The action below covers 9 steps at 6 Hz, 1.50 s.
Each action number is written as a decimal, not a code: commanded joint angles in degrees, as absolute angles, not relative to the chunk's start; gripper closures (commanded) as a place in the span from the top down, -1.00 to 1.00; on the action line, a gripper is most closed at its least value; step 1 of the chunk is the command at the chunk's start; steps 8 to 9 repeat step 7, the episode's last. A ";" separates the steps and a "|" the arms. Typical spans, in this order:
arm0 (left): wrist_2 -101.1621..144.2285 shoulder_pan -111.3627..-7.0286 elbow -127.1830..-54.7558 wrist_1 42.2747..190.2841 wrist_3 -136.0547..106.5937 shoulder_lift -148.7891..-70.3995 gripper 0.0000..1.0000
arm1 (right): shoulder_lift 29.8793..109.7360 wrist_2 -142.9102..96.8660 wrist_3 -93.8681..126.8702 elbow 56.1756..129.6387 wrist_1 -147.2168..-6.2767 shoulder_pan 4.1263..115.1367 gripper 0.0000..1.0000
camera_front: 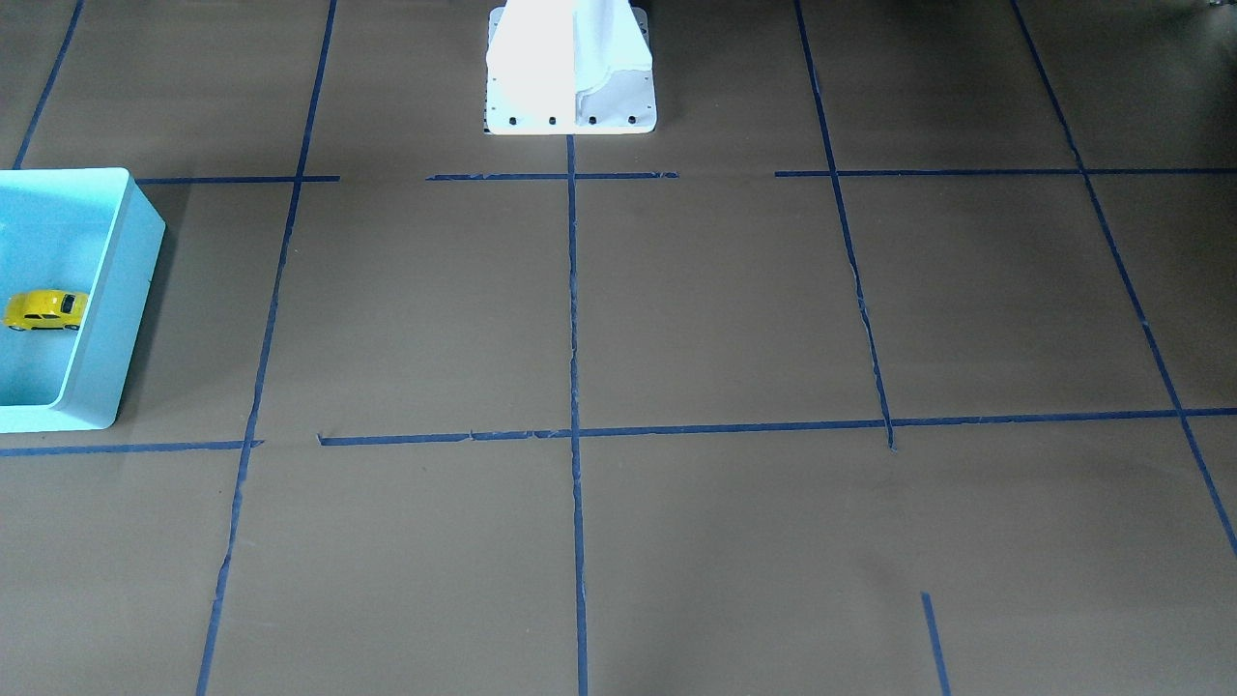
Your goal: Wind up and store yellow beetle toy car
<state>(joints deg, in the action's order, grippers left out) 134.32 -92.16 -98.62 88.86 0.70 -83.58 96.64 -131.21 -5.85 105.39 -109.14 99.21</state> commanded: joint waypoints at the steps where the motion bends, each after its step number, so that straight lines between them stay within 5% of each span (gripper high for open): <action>1: 134.30 -92.20 -98.35 88.86 0.70 -83.50 1.00 | 98.26 -129.82 -5.89 105.73 -104.18 99.06 1.00; 9: 134.30 -92.20 -97.83 88.86 0.70 -83.50 1.00 | 100.63 -132.89 -5.89 104.15 -104.24 99.05 1.00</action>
